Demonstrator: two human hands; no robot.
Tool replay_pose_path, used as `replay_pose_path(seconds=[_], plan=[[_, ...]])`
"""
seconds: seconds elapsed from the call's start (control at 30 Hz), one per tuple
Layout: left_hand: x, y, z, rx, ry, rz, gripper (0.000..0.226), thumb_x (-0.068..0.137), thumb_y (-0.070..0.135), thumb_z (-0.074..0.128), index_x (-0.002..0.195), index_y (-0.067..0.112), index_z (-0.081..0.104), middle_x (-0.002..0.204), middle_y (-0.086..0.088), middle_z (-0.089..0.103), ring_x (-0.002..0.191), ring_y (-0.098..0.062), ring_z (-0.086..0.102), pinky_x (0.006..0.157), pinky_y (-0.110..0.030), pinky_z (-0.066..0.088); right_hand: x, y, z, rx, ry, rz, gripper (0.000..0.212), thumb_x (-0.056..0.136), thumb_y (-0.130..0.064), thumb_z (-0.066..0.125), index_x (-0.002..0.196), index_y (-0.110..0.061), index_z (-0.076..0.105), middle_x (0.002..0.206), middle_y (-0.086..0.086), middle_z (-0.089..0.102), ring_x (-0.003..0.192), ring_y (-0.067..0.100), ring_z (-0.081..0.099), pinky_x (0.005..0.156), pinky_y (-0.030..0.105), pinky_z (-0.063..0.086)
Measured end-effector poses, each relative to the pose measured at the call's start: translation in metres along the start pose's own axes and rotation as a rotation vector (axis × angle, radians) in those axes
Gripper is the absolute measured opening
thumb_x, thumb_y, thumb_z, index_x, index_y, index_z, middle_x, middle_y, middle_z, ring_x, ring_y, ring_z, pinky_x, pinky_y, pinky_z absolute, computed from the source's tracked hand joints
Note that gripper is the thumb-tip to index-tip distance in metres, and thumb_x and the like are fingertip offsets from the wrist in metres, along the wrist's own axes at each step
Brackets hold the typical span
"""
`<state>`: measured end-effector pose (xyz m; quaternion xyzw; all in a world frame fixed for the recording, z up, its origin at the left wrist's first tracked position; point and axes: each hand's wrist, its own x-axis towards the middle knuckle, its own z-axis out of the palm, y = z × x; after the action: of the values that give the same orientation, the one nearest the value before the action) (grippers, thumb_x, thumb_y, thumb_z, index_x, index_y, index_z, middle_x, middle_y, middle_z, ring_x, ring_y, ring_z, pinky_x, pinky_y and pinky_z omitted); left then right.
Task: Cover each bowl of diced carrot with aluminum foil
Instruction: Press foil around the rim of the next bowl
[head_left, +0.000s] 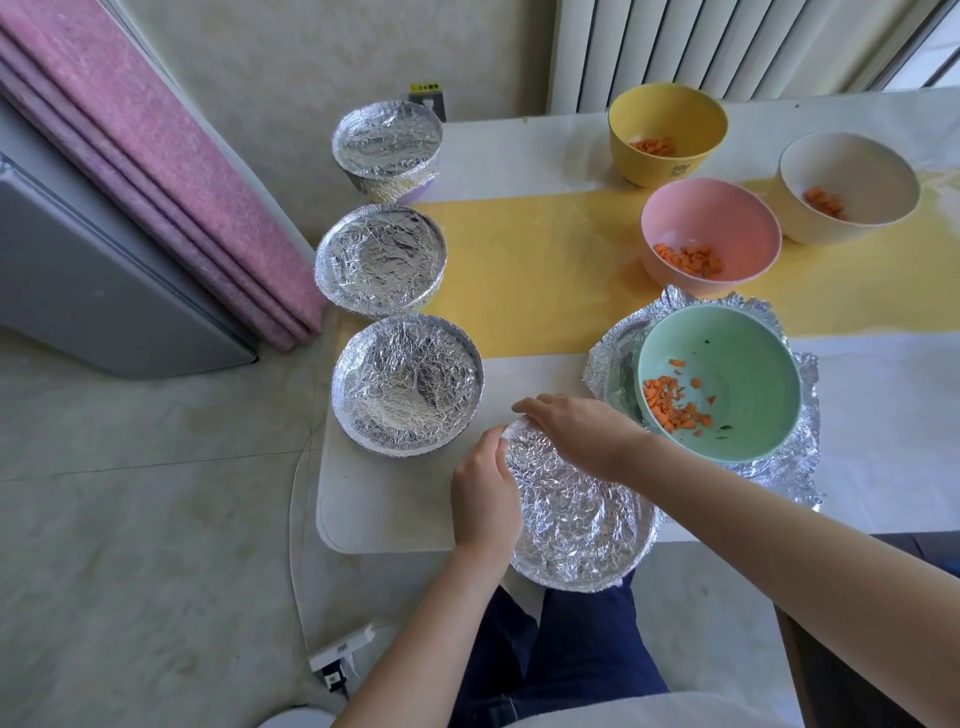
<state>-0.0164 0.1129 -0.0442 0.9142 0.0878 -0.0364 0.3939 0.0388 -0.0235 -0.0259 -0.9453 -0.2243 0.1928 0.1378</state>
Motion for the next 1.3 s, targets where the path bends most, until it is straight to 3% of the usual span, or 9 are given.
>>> replay_pose_path(seconds=[0.13, 0.33, 0.57, 0.73, 0.83, 0.93, 1.17, 1.3], plan=[[-0.001, 0.002, -0.002, 0.043, -0.013, 0.017, 0.027, 0.100, 0.016, 0.039, 0.116, 0.012, 0.060, 0.095, -0.011, 0.068, 0.087, -0.029, 0.061, 0.072, -0.037, 0.045, 0.006, -0.003, -0.001, -0.037, -0.017, 0.025, 0.042, 0.089, 0.005, 0.036, 0.125, -0.012, 0.052, 0.111, 0.007, 0.061, 0.091, 0.027, 0.061, 0.076, 0.041, 0.050], [-0.001, 0.002, -0.002, 0.063, -0.013, 0.015, 0.028, 0.100, 0.017, 0.038, 0.118, 0.011, 0.059, 0.095, -0.011, 0.067, 0.086, -0.029, 0.061, 0.072, -0.038, 0.046, 0.009, -0.016, 0.000, -0.149, -0.011, -0.013, 0.044, 0.094, 0.000, 0.033, 0.135, -0.014, 0.042, 0.117, 0.005, 0.058, 0.105, 0.023, 0.056, 0.072, 0.032, 0.047], [-0.001, -0.002, 0.002, 0.004, 0.028, 0.018, 0.025, 0.099, 0.013, 0.039, 0.112, 0.009, 0.060, 0.089, -0.013, 0.066, 0.082, -0.031, 0.059, 0.066, -0.033, 0.036, 0.014, -0.018, -0.002, -0.157, -0.023, -0.004, 0.042, 0.095, -0.002, 0.034, 0.131, -0.016, 0.048, 0.120, 0.004, 0.060, 0.106, 0.023, 0.058, 0.068, 0.030, 0.042], [-0.006, -0.006, 0.006, -0.030, 0.079, -0.030, 0.028, 0.099, 0.012, 0.037, 0.116, 0.012, 0.059, 0.097, -0.007, 0.065, 0.088, -0.024, 0.058, 0.068, -0.026, 0.035, 0.011, -0.010, 0.001, -0.005, 0.041, 0.030, 0.034, 0.102, -0.018, 0.036, 0.134, -0.017, 0.045, 0.124, 0.000, 0.059, 0.104, 0.020, 0.060, 0.076, 0.031, 0.049], [-0.012, -0.008, 0.010, -0.143, 0.146, -0.132, 0.028, 0.100, 0.014, 0.033, 0.117, 0.015, 0.055, 0.106, -0.002, 0.064, 0.095, -0.022, 0.059, 0.074, -0.030, 0.042, 0.009, 0.001, -0.001, 0.100, 0.071, 0.085, 0.031, 0.101, -0.015, 0.038, 0.128, -0.017, 0.053, 0.120, 0.004, 0.063, 0.098, 0.025, 0.062, 0.080, 0.039, 0.050], [-0.014, -0.008, 0.009, -0.234, 0.138, -0.140, 0.030, 0.099, 0.013, 0.033, 0.124, 0.016, 0.051, 0.119, 0.001, 0.059, 0.104, -0.017, 0.055, 0.083, -0.028, 0.042, 0.007, 0.006, -0.001, 0.180, 0.081, 0.108, 0.030, 0.098, -0.008, 0.041, 0.124, -0.015, 0.057, 0.114, 0.008, 0.066, 0.096, 0.028, 0.063, 0.079, 0.037, 0.049], [0.002, -0.005, -0.001, -0.189, 0.042, -0.057, 0.026, 0.097, 0.007, 0.038, 0.111, 0.012, 0.060, 0.091, 0.004, 0.061, 0.079, -0.013, 0.052, 0.064, -0.016, 0.029, 0.010, 0.010, 0.001, 0.194, 0.106, 0.127, 0.035, 0.094, 0.001, 0.043, 0.121, -0.014, 0.060, 0.102, 0.012, 0.069, 0.086, 0.029, 0.064, 0.070, 0.030, 0.048], [0.003, -0.002, -0.001, -0.134, 0.080, -0.047, 0.024, 0.097, 0.004, 0.040, 0.108, 0.007, 0.061, 0.088, -0.001, 0.060, 0.076, -0.015, 0.048, 0.063, -0.017, 0.026, 0.011, 0.004, -0.006, 0.100, 0.056, 0.157, 0.056, 0.084, 0.014, 0.037, 0.129, -0.014, 0.054, 0.108, 0.014, 0.066, 0.090, 0.030, 0.063, 0.072, 0.034, 0.046]])
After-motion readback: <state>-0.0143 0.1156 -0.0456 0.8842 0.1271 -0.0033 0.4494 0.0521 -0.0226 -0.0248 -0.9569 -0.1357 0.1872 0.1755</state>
